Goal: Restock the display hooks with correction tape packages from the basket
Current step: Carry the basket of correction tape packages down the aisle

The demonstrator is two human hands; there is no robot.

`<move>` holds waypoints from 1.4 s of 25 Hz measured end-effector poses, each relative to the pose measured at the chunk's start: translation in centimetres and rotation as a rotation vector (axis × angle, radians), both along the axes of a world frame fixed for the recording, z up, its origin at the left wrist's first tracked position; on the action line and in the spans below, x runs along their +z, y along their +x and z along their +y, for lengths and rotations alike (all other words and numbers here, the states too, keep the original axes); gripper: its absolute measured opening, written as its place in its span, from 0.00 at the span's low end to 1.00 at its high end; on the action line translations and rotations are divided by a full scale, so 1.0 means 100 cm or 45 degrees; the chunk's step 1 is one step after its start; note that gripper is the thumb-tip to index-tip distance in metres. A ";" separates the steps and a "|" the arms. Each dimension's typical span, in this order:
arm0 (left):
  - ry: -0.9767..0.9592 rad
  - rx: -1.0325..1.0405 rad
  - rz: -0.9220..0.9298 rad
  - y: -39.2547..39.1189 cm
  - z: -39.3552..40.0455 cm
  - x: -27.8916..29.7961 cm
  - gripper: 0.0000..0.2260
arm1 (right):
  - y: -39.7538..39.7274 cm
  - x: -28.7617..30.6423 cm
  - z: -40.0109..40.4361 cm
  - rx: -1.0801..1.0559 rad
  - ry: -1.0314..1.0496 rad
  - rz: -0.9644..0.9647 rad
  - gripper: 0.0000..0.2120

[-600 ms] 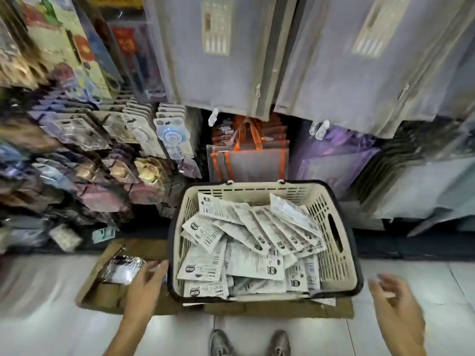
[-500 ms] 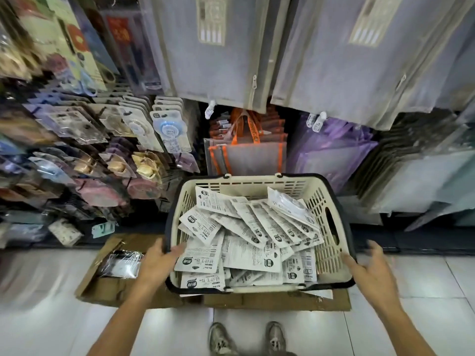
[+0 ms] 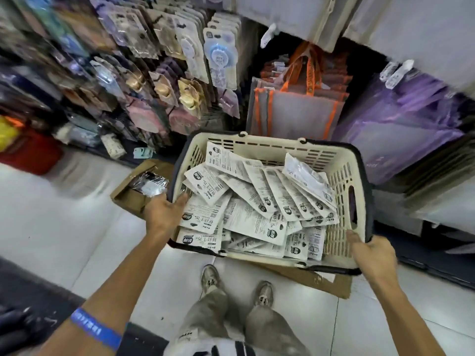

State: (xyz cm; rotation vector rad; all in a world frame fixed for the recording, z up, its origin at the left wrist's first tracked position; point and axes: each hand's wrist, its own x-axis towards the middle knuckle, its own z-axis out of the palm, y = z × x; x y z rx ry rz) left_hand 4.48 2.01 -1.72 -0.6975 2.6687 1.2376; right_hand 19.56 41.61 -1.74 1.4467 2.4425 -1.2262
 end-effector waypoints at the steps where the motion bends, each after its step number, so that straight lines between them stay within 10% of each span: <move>1: 0.005 0.060 0.005 0.013 -0.011 0.001 0.15 | -0.004 0.006 -0.005 0.041 0.025 0.007 0.15; 8: 0.011 0.600 -0.013 0.105 -0.189 0.009 0.16 | -0.083 0.026 -0.167 0.596 -0.021 -0.034 0.29; 20: 0.048 1.264 -0.064 0.152 -0.591 -0.066 0.11 | -0.260 -0.069 -0.653 1.347 0.020 -0.177 0.15; 35: -0.012 1.527 0.064 -0.128 -1.086 -0.054 0.15 | -0.617 -0.071 -1.225 1.719 0.082 -0.033 0.22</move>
